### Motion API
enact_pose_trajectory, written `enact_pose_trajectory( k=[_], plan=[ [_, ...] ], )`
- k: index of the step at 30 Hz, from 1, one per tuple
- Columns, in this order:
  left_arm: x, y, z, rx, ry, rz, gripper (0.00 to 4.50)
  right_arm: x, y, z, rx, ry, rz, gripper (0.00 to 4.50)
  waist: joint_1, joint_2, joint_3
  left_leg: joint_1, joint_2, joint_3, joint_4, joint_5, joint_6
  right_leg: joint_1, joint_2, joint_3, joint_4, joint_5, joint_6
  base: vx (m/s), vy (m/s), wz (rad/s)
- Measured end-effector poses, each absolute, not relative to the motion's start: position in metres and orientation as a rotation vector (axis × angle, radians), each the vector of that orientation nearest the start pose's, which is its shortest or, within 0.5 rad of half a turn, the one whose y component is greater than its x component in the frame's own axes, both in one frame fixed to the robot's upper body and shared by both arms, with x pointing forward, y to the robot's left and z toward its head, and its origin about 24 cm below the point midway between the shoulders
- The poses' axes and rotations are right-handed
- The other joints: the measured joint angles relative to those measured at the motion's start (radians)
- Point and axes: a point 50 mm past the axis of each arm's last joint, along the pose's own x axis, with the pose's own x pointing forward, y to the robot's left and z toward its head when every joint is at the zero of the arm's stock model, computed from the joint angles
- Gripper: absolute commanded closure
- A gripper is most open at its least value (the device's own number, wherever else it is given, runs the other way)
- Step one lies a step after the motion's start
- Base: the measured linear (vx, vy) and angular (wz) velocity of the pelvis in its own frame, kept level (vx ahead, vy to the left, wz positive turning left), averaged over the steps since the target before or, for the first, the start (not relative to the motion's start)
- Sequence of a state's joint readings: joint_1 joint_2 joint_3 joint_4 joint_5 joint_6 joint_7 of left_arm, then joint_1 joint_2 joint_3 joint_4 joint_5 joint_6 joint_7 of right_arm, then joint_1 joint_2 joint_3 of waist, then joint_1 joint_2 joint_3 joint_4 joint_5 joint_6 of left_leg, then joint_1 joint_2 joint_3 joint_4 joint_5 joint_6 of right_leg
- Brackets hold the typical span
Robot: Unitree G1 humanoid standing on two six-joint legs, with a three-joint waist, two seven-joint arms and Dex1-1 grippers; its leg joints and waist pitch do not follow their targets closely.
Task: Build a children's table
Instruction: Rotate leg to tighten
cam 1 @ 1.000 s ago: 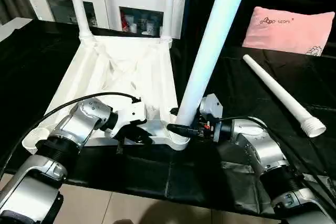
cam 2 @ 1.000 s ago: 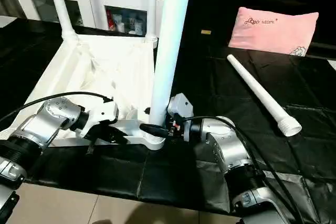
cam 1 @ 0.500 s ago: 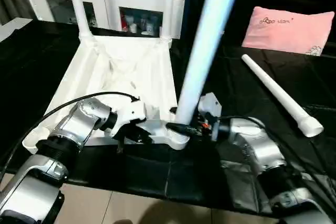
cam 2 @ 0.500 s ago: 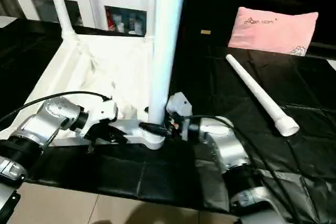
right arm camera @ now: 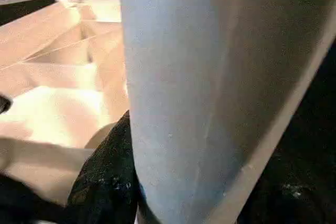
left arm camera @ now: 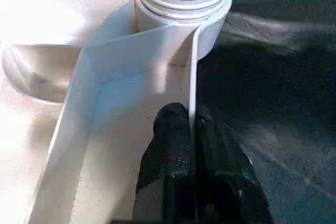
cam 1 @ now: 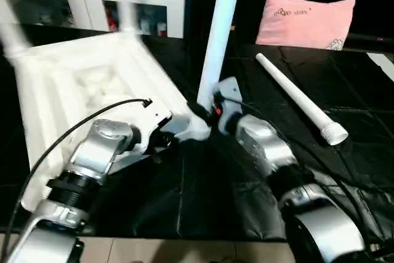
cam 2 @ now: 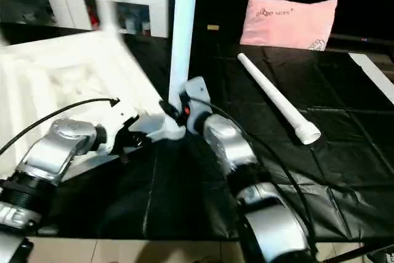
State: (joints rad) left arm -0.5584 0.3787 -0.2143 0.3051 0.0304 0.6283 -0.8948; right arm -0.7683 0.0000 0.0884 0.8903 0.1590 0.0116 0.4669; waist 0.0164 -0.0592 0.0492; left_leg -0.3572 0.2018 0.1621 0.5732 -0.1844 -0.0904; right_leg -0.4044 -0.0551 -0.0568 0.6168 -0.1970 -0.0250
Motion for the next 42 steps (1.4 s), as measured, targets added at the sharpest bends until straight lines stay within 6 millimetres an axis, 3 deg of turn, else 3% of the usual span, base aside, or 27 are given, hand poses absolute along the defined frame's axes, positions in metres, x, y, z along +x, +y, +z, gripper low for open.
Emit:
enact_pose_trajectory(
  k=[10, 13, 16, 23, 31, 42],
  plan=[
    [0.321, 0.144, 0.07, 0.31, 0.619, -0.836, 4.5, 0.366, -0.049, 0.066, 0.038, 0.202, 0.671, 2.59, -0.008, -0.001, 0.0, 0.003, 0.001, 0.004, 0.0, 0.001, -0.002, 0.001, 0.0, 0.0, -0.001, 0.002, -0.002, 0.0, 0.0, 0.0],
    [0.321, 0.143, 0.07, 0.31, 0.618, -0.836, 4.5, 0.367, -0.049, 0.066, 0.033, 0.195, 0.671, 1.89, -0.007, -0.001, 0.0, 0.003, 0.001, 0.004, 0.0, 0.001, -0.002, 0.002, 0.0, 0.0, -0.001, 0.002, -0.002, 0.0, 0.0, 0.0],
    [0.32, 0.139, 0.07, 0.31, 0.616, -0.846, 4.5, 0.364, -0.053, 0.055, 0.036, 0.232, 0.652, 1.69, 0.008, 0.0, 0.0, 0.005, 0.002, 0.006, 0.0, 0.001, -0.001, 0.0, 0.0, 0.0, -0.001, 0.002, -0.003, 0.0, 0.0, 0.0],
    [0.32, 0.135, 0.07, 0.309, 0.608, -0.851, 4.5, 0.358, -0.059, 0.041, 0.037, 0.276, 0.64, 1.01, 0.02, 0.002, 0.002, 0.004, 0.003, 0.007, 0.0, 0.001, -0.001, 0.0, 0.0, -0.001, -0.002, 0.002, -0.003, 0.0, 0.0, 0.0],
    [0.321, 0.132, 0.07, 0.312, 0.586, -0.905, 4.5, 0.347, -0.084, 0.031, 0.041, 0.25, 0.683, 0.22, 0.043, 0.01, 0.008, 0.0, 0.003, 0.007, 0.0, 0.001, -0.001, -0.002, 0.0, -0.004, -0.003, 0.002, -0.003, 0.0, 0.0, 0.0],
    [0.327, 0.146, 0.07, 0.393, 0.552, -0.956, 4.5, 0.312, -0.12, 0.015, 0.042, 0.273, 0.778, 0.02, 0.045, 0.015, 0.011, 0.001, 0.005, 0.007, 0.002, 0.002, -0.002, 0.0, 0.0, -0.005, -0.001, 0.002, -0.003, 0.0, 0.0, 0.0]
  ],
)
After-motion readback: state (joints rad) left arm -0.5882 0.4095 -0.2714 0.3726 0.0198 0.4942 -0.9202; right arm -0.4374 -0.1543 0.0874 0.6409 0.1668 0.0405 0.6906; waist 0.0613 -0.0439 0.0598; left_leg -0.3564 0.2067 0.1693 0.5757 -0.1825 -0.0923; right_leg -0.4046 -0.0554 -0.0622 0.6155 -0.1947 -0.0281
